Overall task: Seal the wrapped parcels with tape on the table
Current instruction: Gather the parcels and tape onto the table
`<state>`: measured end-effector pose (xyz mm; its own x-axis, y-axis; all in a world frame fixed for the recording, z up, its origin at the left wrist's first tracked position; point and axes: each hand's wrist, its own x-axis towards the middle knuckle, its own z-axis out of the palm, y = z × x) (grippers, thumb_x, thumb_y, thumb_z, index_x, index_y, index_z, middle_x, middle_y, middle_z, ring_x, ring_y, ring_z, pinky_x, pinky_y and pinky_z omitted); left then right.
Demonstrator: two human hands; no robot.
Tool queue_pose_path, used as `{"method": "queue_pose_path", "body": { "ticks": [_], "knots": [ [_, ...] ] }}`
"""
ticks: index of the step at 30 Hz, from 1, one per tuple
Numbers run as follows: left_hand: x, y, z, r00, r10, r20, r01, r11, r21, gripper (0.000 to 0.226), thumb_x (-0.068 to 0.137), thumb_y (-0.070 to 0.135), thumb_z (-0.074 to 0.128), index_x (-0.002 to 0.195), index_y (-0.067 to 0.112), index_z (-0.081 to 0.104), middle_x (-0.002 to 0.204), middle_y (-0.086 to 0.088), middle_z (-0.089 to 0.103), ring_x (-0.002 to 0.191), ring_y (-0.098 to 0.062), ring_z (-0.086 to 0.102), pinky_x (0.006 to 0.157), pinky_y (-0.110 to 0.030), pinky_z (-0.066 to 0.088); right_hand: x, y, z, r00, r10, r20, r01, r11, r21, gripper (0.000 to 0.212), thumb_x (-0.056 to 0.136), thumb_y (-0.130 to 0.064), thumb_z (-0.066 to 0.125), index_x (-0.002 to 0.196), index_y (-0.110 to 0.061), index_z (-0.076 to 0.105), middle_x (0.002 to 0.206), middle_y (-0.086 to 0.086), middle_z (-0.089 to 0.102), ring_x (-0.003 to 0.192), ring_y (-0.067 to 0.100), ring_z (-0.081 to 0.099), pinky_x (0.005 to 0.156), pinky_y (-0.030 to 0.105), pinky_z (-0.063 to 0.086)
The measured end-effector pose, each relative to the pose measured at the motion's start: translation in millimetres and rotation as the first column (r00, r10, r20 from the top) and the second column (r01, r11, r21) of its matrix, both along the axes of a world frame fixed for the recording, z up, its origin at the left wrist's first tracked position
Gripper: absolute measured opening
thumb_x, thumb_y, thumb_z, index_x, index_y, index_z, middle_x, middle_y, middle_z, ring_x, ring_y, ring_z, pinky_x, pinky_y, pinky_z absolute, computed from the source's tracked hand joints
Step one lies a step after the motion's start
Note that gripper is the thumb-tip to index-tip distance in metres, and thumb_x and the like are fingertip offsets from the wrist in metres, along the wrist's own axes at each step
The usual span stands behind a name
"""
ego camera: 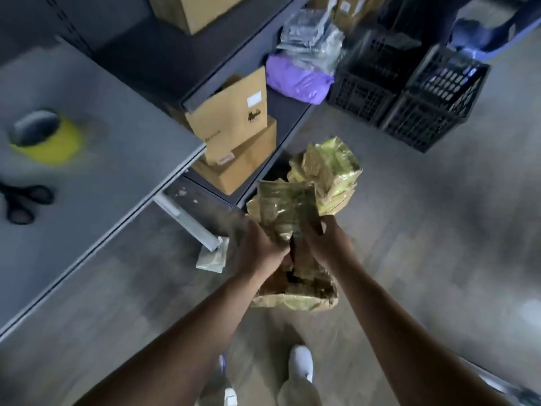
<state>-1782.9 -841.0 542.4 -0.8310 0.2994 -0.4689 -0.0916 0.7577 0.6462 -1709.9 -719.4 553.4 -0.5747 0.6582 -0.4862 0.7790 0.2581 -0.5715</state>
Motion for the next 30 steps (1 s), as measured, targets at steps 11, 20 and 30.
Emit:
{"method": "queue_pose_path", "body": {
  "ticks": [11,20,30],
  "knots": [
    [-14,-42,162,0.987,0.074,-0.145,-0.049,0.984,0.171,0.04,0.076,0.025,0.074,0.103,0.011,0.048,0.091,-0.003,0.059,0.087,-0.025,0.06,0.067,-0.034,0.048,-29,-5,164,0.942,0.318,-0.108,-0.274,0.913,0.304,0.042,0.099,-0.049,0.041,0.114,-0.012,0.055,0.097,0.018,0.063,0.082,0.032,0.058,0.062,0.035,0.04],
    [-28,-126,229,0.939,0.321,-0.121,-0.266,0.904,0.336,0.04,0.07,0.031,0.084,0.09,0.016,0.052,0.089,0.0,0.063,0.082,-0.02,0.062,0.076,-0.035,0.05,-79,-64,240,0.789,0.592,-0.167,-0.495,0.772,0.399,0.037,0.098,-0.046,0.042,0.1,-0.01,0.052,0.103,0.025,0.061,0.099,0.04,0.057,0.069,0.036,0.036],
    [-36,-198,254,0.871,0.483,-0.091,-0.423,0.831,0.36,0.077,0.035,0.049,0.081,0.101,0.013,0.063,0.09,0.0,0.072,0.082,-0.016,0.071,0.075,-0.039,0.059,-119,-149,278,0.652,0.732,-0.198,-0.585,0.652,0.482,0.041,0.1,-0.045,0.037,0.11,-0.009,0.054,0.1,0.016,0.064,0.082,0.032,0.057,0.061,0.033,0.035]
  ]
}}
